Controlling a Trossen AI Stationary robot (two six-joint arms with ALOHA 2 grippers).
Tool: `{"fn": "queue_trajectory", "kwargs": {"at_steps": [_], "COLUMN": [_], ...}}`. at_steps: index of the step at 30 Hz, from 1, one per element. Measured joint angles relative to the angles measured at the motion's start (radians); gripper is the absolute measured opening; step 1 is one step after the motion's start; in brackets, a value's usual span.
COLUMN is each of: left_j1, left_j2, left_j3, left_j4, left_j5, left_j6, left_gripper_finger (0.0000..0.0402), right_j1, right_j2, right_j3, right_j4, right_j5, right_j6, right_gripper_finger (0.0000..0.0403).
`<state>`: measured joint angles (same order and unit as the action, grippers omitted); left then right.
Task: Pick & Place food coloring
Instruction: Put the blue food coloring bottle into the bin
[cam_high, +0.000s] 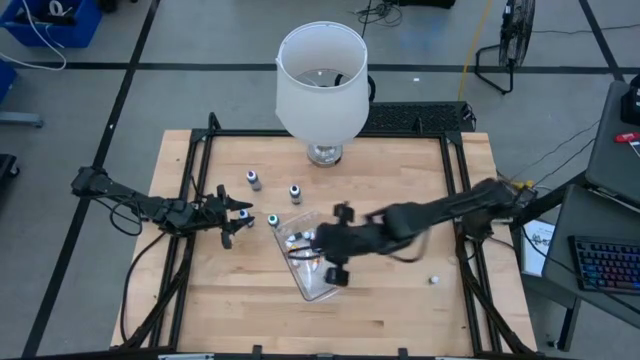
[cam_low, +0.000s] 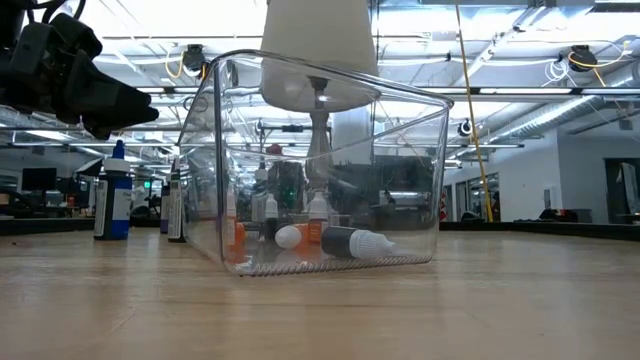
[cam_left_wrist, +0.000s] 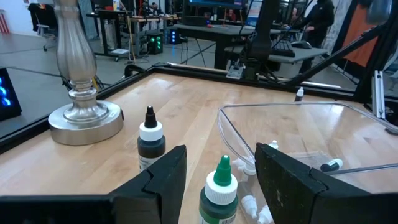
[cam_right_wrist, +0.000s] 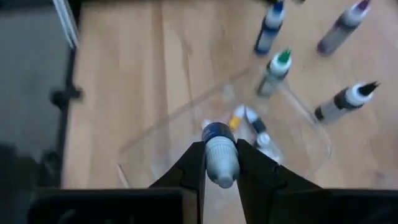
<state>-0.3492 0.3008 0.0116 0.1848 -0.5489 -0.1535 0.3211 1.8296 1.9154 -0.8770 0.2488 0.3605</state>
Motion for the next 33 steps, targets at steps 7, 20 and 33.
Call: {"fn": "queue_trajectory", "kwargs": {"at_steps": [7,20,33], "left_j1": [0.000,0.000,0.000], "left_j2": [0.000,0.000,0.000], "left_j3": [0.000,0.000,0.000], "left_j4": [0.000,0.000,0.000], "left_j5": [0.000,0.000,0.000], "left_j6": [0.000,0.000,0.000], "left_gripper_finger": [0.0191,0.0191,0.0191], "right_j1": [-0.077,-0.130,-0.153], "right_j2": [0.316,0.499,0.495], "right_j3": [0.297,0.279,0.138], "right_j4": [-0.314,-0.373,-0.272], "right_j5": [-0.116,-0.230,-0.319], "right_j6": [-0.094,-0.175,-0.208], "right_gripper_finger": [0.0051,0.0051,0.0051]}}
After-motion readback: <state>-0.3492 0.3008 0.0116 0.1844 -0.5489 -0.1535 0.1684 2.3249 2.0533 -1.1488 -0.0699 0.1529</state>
